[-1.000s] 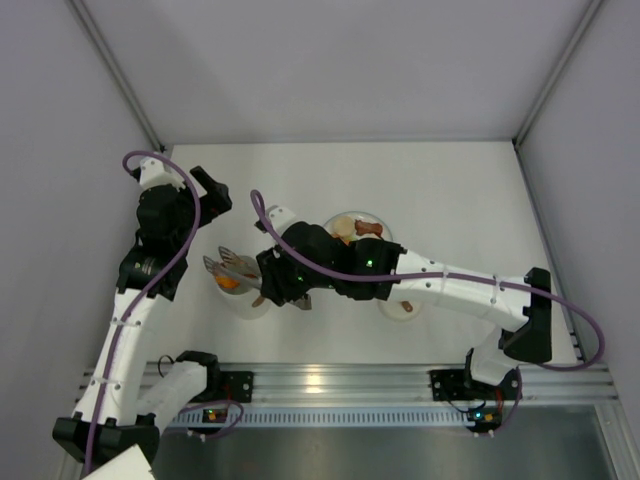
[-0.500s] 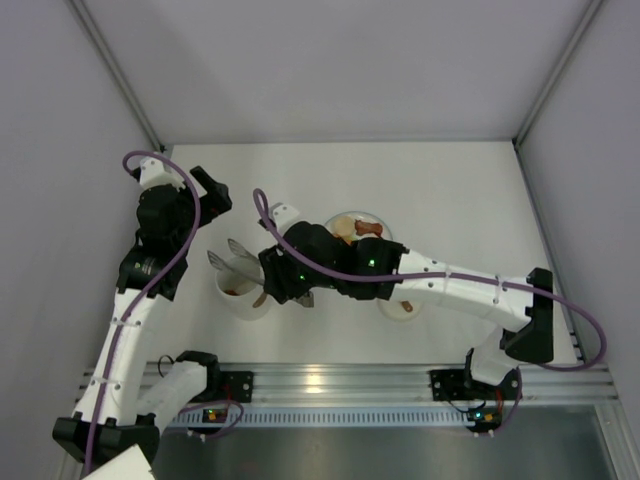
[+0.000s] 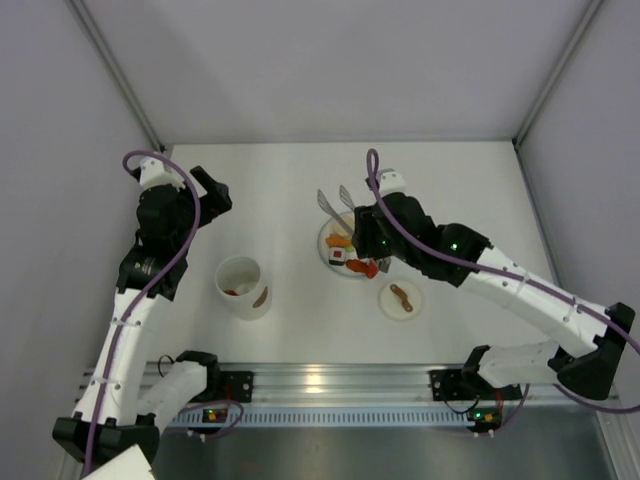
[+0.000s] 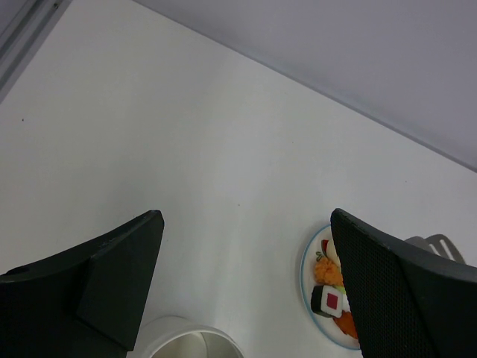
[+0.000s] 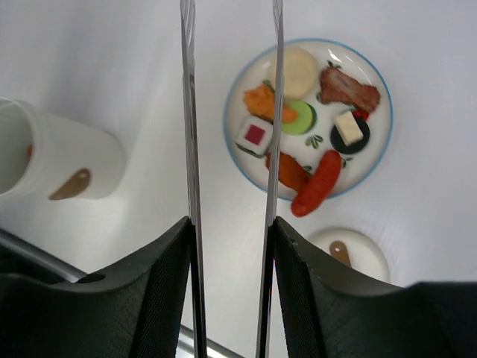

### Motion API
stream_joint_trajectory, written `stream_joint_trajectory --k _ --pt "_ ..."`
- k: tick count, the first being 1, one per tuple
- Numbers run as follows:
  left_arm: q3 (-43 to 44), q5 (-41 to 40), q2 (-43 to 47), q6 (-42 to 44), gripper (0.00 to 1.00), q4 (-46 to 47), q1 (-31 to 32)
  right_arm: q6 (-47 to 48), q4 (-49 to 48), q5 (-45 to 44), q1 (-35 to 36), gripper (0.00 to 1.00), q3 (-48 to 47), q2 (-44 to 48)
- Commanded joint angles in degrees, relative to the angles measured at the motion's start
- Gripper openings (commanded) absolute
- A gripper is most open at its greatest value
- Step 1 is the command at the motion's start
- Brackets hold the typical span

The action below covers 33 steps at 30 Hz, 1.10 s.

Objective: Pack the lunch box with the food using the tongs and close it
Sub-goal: Pick up the fake food from the plate.

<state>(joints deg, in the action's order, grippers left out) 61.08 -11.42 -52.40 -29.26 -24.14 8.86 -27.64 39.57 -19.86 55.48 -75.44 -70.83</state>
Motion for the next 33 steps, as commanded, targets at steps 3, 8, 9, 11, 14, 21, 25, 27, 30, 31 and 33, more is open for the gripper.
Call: stream_joint_trajectory --k 3,8,9,11,14,21,25,27,30,31,33 --pt "0.01 0.26 0.55 -0.01 0.99 1.38 -0.51 0.74 -3.26 2.18 -5.73 0.45 6.70 -1.94" --pt "0.09 0.26 0.55 0.07 0.99 1.29 -0.51 1.27 -5.91 4.04 -7.76 0.44 6.89 -7.12" --pt "0.09 0.26 0.55 0.08 0.99 1.29 -0.51 1.27 -6.17 4.04 -8.54 0.44 6.19 -7.83" --pt "0.01 0.26 0.63 0.16 0.99 1.20 -0.51 1.45 -6.78 4.82 -9.60 0.44 5.57 -9.76" --pt "0.00 0.08 0.63 0.25 0.99 1.20 -0.51 1.71 -6.97 5.44 -10.31 0.45 4.25 -12.05" --pt "-0.08 0.26 0.63 0.34 0.99 1.29 -0.51 1.97 -6.88 5.35 -10.48 0.50 2.32 -14.07" --pt "-0.08 0.35 0.55 0.34 0.99 1.29 -0.51 1.97 -6.61 5.18 -10.57 0.55 1.61 -14.25" --pt "-0.08 0.43 0.63 0.25 0.99 1.29 -0.51 2.15 -6.18 4.65 -10.57 0.56 1.00 -14.60" --pt "-0.08 0.43 0.63 0.25 0.99 1.29 -0.51 2.24 -6.09 4.65 -10.75 0.57 0.56 -15.22" --pt "-0.17 0.43 0.63 0.34 0.99 1.20 -0.51 2.15 -6.09 4.56 -10.83 0.57 0.47 -15.65" --pt "-0.17 0.35 0.72 0.34 0.99 1.20 -0.51 2.15 -6.08 4.65 -10.92 0.57 0.38 -15.92"
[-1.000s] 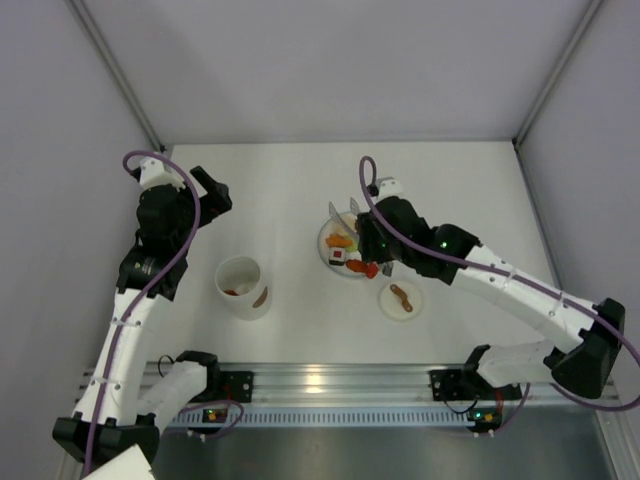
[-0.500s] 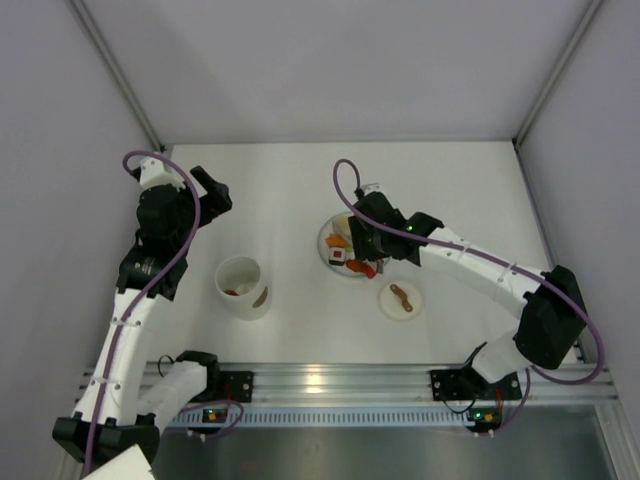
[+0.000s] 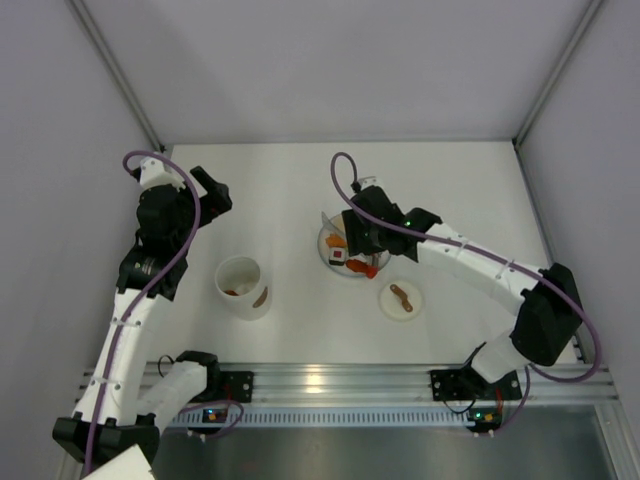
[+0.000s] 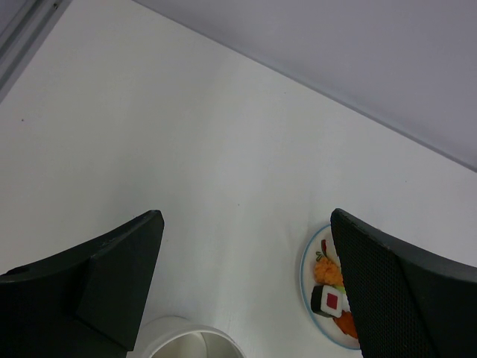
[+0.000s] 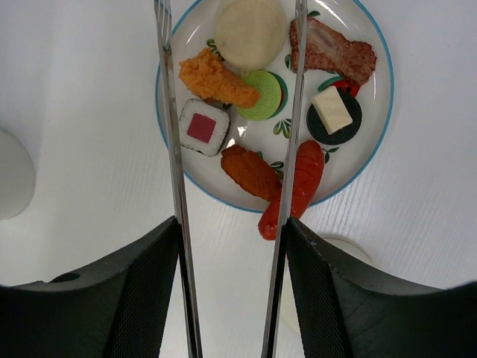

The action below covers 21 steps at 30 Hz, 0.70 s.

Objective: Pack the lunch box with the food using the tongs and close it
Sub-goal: Pick up the fake food from the plate.

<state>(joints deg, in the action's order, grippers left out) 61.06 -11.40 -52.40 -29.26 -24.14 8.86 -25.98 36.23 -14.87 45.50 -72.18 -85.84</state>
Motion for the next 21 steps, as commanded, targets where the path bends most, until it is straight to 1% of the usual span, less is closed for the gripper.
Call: stream_joint_trajectory --k 1,7,13,16,17,19,20,21 --pt "-0.15 0.24 0.72 0.34 0.99 1.29 -0.51 0.58 -2.74 -0.42 -1.02 0.57 -2.79 -1.17" --pt "-0.15 0.32 0.90 0.34 0.99 1.29 -0.51 0.49 -3.71 -0.07 -1.64 0.56 -1.91 -2.57" --pt "-0.24 0.15 0.99 0.43 0.99 1.11 -0.51 0.40 -4.85 0.99 -2.16 0.51 -1.65 -4.06" --pt "-0.15 0.15 0.99 0.43 0.99 1.20 -0.51 0.40 -4.94 1.34 -2.16 0.46 -1.65 -4.25" --pt "-0.15 0.15 0.90 0.43 0.99 1.20 -0.51 0.49 -4.94 1.43 -2.17 0.43 -1.56 -4.16" --pt "-0.15 0.15 0.99 0.34 0.99 1.20 -0.51 0.58 -4.68 1.25 -2.25 0.40 -1.65 -3.81" --pt "-0.24 0.15 0.99 0.43 0.99 1.20 -0.51 0.66 -4.50 1.16 -2.25 0.37 -1.65 -3.81" --pt "-0.15 0.15 0.99 0.43 0.99 1.20 -0.51 0.84 -4.33 1.16 -2.34 0.36 -1.73 -3.63"
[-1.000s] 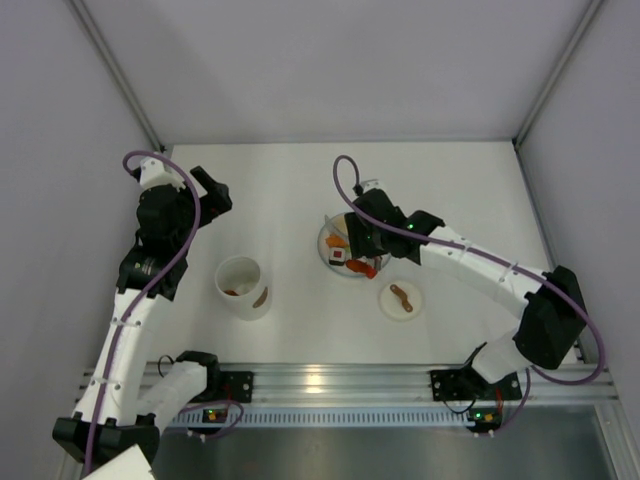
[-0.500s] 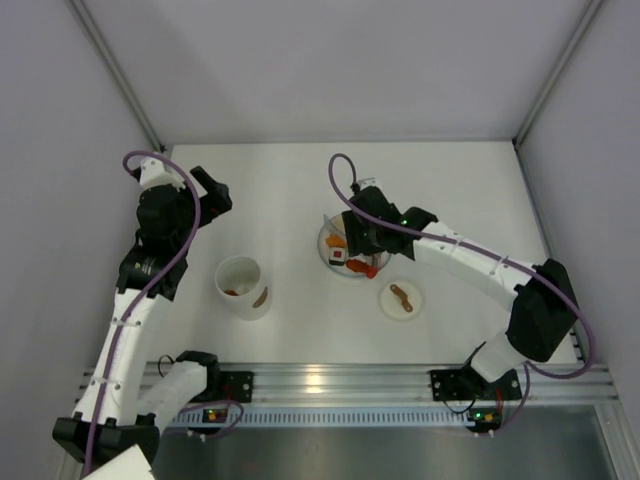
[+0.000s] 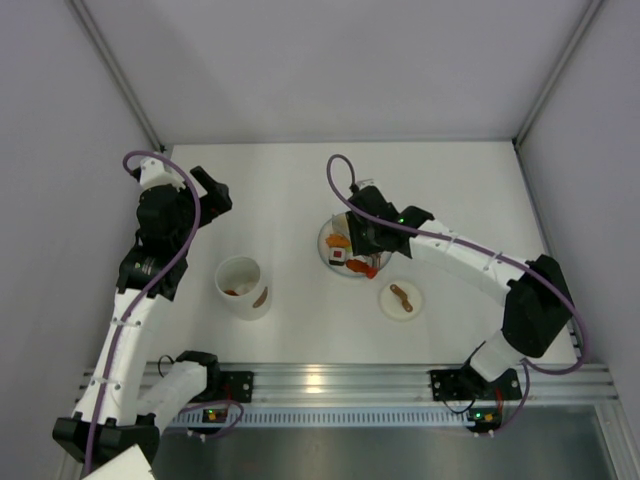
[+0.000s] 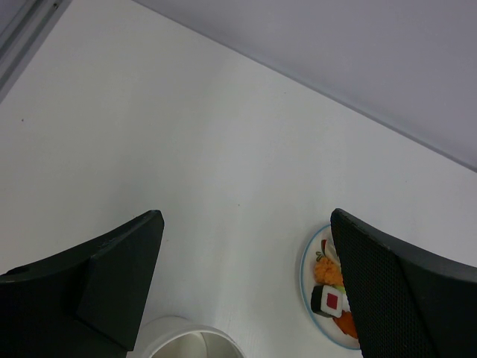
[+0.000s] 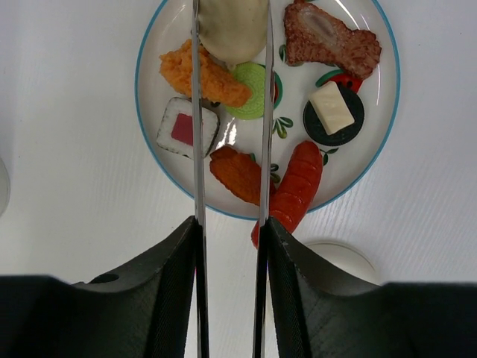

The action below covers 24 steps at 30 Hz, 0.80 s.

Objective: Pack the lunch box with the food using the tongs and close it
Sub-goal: Pick up the fake food from the plate.

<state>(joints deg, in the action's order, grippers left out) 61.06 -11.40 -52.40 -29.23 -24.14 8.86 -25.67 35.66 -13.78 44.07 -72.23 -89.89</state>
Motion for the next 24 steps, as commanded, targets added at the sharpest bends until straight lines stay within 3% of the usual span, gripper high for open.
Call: stream_joint_trajectory --k 1,2,5,15,24 --pt "-0.15 0.15 0.99 0.32 0.99 1.11 -0.51 0.53 -3.41 -0.19 -0.92 0.34 -1.69 0.76" --pt "-0.24 0.32 0.99 0.32 0.99 1.20 -0.51 0.62 -3.14 -0.45 -1.09 0.28 -1.86 1.11" --pt "-0.24 0.32 0.99 0.41 0.99 1.11 -0.51 0.71 -2.35 -1.42 -1.27 0.24 -2.21 3.05" --pt "-0.24 0.32 0.90 0.32 0.99 1.20 -0.51 1.68 1.08 -2.66 -1.62 0.24 -5.12 9.64" --pt "-0.15 0.76 0.20 0.23 0.99 1.20 -0.51 1.76 2.31 4.28 1.71 0.24 -7.31 14.82"
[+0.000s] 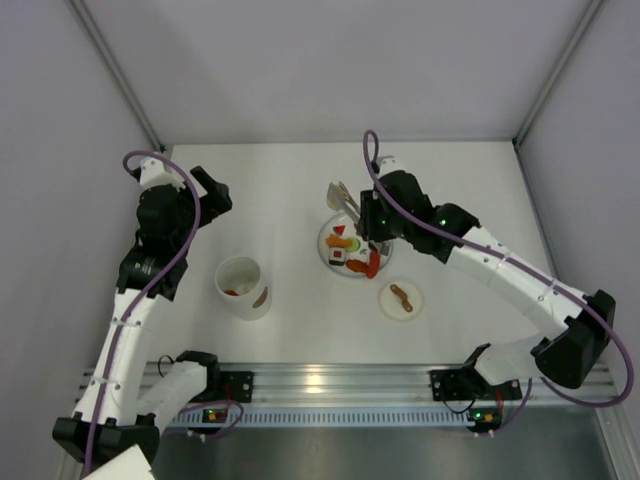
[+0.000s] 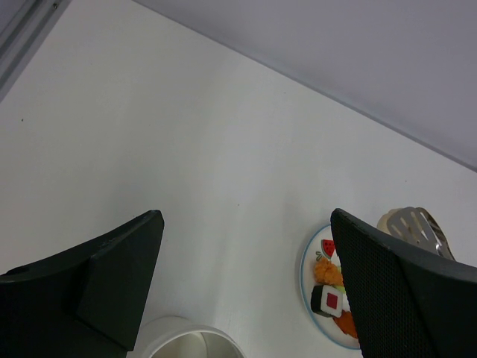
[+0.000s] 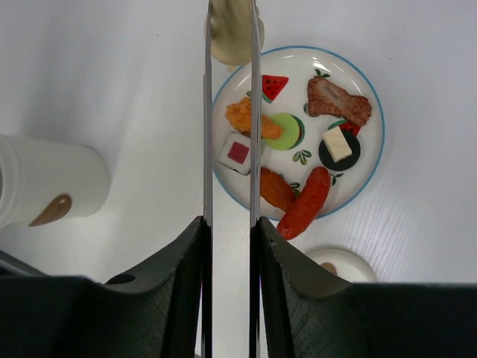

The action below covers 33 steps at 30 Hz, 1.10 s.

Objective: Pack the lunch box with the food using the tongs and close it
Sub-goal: Pick up the fake food from the plate, then place the fake food in the packing box.

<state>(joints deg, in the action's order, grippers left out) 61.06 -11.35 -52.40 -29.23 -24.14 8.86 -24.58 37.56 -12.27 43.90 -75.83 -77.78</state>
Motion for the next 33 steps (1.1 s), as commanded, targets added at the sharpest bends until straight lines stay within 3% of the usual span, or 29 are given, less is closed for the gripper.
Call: stream_joint_trajectory --k 1,14,21,33 --pt "-0.06 0.72 0.20 0.32 0.99 1.29 -0.51 0.50 0.58 3.56 2.85 0.25 -4.06 2.89" --pt "-0.15 0.72 -0.07 0.32 0.99 1.20 -0.51 -1.96 -0.82 4.36 24.29 0.27 -12.58 -1.58" --pt "-0.24 0.89 -0.07 0.23 0.99 1.29 -0.51 -2.49 -1.61 4.63 27.47 0.29 -12.85 -5.45" --pt "-0.41 1.07 0.11 0.23 0.99 1.11 -0.51 -2.58 -3.02 5.06 28.17 0.47 -12.50 -6.42"
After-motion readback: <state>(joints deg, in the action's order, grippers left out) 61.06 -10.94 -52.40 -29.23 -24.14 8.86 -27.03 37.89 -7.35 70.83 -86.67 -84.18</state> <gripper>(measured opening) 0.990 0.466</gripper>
